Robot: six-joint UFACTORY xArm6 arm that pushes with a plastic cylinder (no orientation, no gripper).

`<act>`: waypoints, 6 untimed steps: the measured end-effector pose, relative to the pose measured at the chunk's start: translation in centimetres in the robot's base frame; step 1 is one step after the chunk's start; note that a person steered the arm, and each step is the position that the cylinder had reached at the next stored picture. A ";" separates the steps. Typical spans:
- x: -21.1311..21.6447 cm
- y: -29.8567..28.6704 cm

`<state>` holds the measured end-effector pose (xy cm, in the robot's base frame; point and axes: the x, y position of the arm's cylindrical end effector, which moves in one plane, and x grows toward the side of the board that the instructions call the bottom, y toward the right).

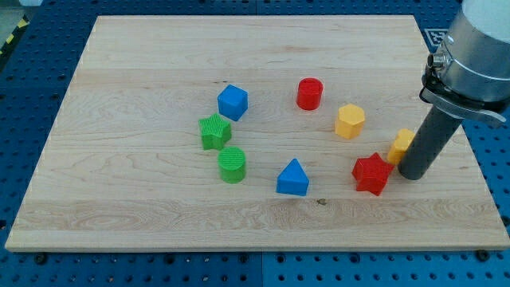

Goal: Move the yellow heart on top of the red star

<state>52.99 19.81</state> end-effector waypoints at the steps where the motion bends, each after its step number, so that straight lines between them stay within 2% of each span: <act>1: 1.0 -2.1; 3: 2.0 -3.0; 6: 1.8 6.0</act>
<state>54.76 25.86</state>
